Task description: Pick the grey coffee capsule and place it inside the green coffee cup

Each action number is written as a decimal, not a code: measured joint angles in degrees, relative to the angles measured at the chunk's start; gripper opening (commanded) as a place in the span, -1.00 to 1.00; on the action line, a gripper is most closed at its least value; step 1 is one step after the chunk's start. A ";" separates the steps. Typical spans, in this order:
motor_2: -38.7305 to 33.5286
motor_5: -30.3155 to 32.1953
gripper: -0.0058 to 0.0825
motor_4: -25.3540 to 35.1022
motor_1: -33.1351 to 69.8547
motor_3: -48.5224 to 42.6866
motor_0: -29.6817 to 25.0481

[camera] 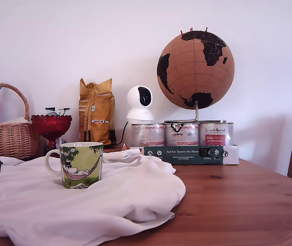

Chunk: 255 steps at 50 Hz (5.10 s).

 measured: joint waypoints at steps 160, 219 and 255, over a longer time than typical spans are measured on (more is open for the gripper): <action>59.58 -0.72 -0.54 6.88 109.92 7.15 4.87; 61.51 -14.71 -0.54 37.07 96.87 4.76 -6.91; 61.51 -9.27 -0.06 29.64 96.87 -5.73 -10.62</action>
